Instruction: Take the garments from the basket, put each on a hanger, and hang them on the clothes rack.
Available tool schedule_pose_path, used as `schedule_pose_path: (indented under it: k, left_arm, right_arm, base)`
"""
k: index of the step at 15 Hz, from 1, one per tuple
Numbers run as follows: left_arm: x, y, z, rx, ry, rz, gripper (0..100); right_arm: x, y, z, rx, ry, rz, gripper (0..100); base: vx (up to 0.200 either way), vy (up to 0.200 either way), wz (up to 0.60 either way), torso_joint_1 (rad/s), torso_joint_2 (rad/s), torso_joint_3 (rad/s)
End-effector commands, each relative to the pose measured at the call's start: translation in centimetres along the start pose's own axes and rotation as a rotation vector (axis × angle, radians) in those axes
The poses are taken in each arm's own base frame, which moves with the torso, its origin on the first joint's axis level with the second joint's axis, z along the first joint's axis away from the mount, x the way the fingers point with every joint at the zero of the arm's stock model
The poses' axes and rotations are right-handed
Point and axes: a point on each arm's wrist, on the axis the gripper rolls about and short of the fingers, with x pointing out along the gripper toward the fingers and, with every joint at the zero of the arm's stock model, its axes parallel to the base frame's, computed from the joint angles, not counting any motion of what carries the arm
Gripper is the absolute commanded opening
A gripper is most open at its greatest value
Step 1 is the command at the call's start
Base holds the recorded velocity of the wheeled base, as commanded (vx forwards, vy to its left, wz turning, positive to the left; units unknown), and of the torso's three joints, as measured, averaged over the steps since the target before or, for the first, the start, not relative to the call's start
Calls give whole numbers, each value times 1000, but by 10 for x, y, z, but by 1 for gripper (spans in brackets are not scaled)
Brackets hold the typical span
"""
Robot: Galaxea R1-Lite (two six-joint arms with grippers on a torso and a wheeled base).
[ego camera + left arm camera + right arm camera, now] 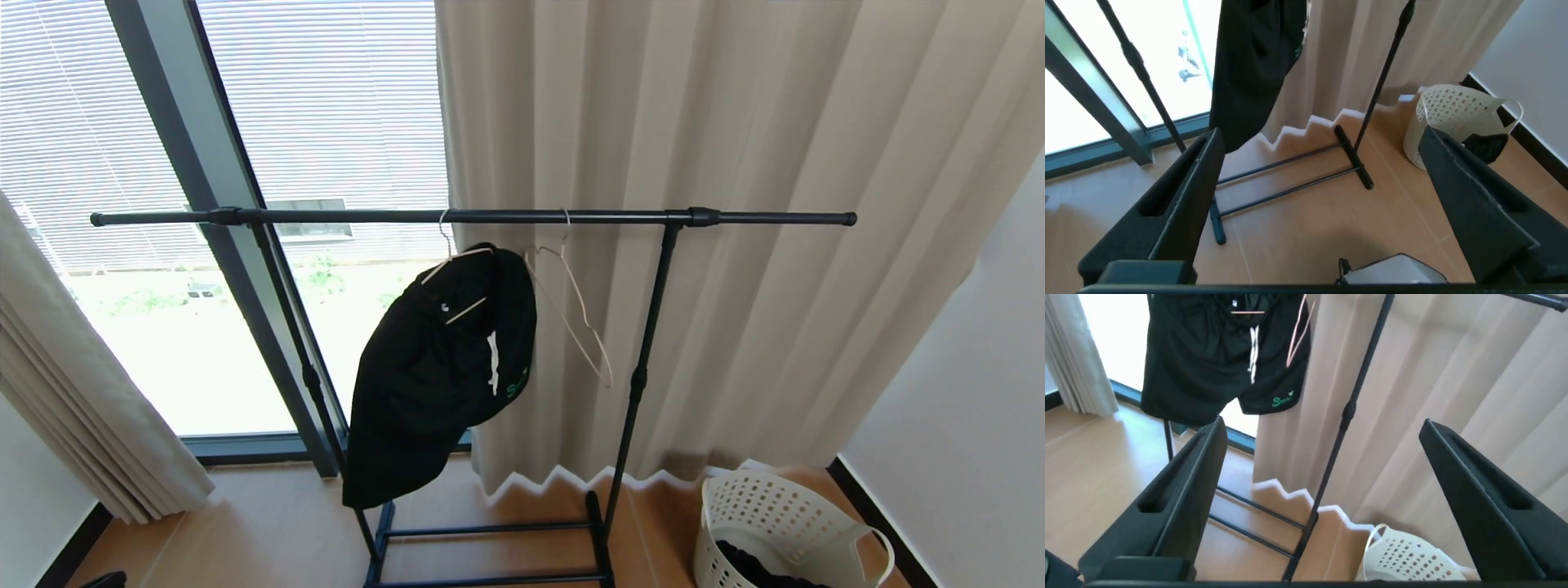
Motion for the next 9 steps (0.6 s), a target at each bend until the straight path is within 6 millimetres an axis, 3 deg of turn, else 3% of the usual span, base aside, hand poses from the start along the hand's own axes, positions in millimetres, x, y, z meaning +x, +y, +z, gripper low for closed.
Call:
schedule_pose_path:
  k: [1,7,9]
  left_arm:
    - [-16,0,-11,2,-66,-8,100]
    - [-24,1,-20,11,-83,-4,100]
    - [-28,-1,-29,46,-59,-138,100]
  right_arm:
    - [-1,0,0,-1,-9,-4,100]
    - [-1,0,0,-7,-4,-36,100]
    - [-1,0,0,-8,1,-68,100]
  base:
    - [0,0,0,0,0,0]
    - [0,0,0,0,0,0]
    - [0,0,0,0,0,0]
